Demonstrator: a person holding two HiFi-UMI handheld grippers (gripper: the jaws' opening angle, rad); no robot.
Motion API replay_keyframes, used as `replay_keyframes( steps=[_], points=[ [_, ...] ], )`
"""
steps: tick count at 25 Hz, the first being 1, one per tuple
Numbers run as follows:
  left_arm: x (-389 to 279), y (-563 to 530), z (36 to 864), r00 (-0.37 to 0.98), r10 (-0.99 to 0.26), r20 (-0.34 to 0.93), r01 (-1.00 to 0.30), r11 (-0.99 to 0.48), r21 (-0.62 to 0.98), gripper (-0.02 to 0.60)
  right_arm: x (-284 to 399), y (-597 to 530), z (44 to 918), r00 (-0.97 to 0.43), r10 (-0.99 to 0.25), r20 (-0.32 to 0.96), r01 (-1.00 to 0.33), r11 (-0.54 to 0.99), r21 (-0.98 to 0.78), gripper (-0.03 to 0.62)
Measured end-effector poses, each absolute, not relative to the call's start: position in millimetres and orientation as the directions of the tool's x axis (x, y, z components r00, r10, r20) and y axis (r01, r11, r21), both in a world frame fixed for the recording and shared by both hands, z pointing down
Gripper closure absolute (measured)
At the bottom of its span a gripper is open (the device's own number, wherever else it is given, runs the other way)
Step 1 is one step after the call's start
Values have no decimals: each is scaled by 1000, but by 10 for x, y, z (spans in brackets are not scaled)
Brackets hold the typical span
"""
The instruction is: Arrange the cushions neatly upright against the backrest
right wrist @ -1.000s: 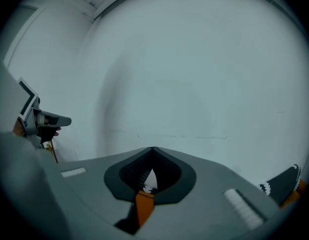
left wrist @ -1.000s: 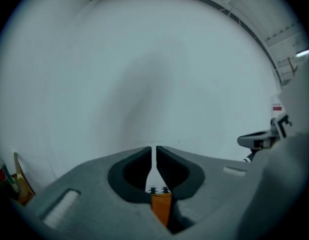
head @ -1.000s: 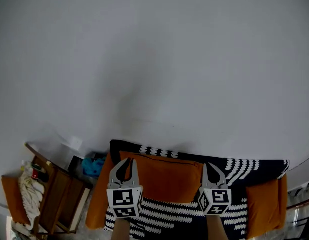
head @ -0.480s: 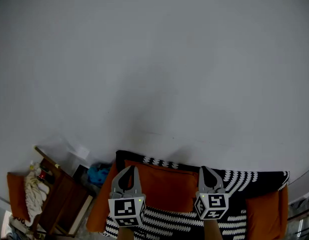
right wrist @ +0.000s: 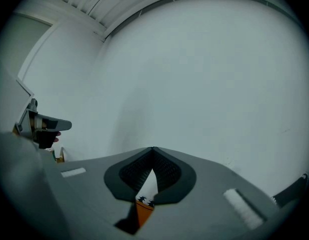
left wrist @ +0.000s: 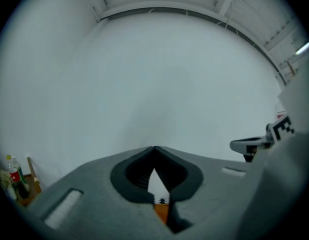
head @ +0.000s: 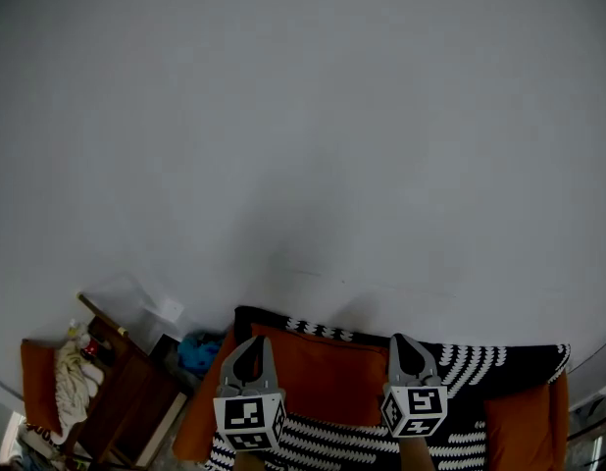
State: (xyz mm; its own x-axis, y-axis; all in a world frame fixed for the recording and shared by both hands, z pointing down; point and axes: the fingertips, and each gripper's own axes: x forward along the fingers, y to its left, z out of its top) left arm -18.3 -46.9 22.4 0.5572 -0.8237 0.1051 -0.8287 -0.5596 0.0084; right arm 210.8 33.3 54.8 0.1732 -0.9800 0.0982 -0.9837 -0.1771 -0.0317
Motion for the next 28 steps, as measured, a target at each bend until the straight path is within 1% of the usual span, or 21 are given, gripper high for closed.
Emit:
replay_keyframes(
  steps=[13, 20, 21, 22, 23, 26, 28],
  points=[
    [-174, -340, 116, 545, -834, 84, -837, -548, -6, 578, 2082, 498, 483, 168, -982, 87, -985, -171, -28, 585],
    [-10, -141, 115, 541, -836, 92, -838, -545, -26, 578, 2243, 729, 487, 171, -981, 89, -984, -174, -27, 582],
    [39, -88, 116, 543, -835, 92, -837, -547, -27, 578, 2291, 787, 487, 173, -981, 89, -984, -176, -27, 576],
    [100, -29, 117, 547, -832, 93, -834, -551, -28, 567, 2349, 852, 487, 177, -980, 88, -983, -180, -27, 566],
    [168, 36, 117, 552, -829, 93, -831, -556, -28, 542, 2411, 925, 486, 182, -979, 88, -982, -185, -29, 549],
    [409, 253, 115, 570, -816, 93, -818, -575, -33, 528, 2627, 1180, 495, 203, -975, 92, -978, -207, -34, 510],
    [606, 409, 126, 587, -803, 99, -804, -593, -38, 503, 2789, 1366, 521, 211, -973, 98, -976, -215, -40, 485]
  ],
)
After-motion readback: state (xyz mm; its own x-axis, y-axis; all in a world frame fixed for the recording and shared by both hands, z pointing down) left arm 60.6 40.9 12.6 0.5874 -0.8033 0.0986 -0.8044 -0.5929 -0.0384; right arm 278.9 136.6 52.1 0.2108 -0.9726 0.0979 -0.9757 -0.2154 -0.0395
